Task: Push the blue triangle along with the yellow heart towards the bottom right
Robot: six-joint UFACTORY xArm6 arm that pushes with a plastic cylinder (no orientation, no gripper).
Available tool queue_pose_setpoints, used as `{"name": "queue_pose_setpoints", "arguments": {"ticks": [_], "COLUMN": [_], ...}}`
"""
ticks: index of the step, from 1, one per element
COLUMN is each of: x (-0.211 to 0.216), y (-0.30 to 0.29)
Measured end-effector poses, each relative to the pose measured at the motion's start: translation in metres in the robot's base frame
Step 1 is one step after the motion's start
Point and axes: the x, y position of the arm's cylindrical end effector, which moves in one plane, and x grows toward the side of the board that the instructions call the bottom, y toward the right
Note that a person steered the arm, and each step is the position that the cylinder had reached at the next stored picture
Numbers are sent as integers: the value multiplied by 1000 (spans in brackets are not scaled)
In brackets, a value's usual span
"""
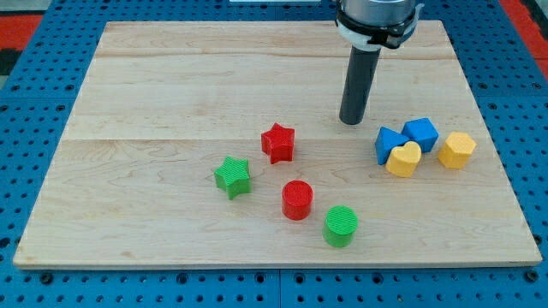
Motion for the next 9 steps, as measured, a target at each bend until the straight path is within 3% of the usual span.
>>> {"name": "queue_pose_setpoints", "arguments": {"ticks": [5,9], "x": [9,59], "y": [10,47]}}
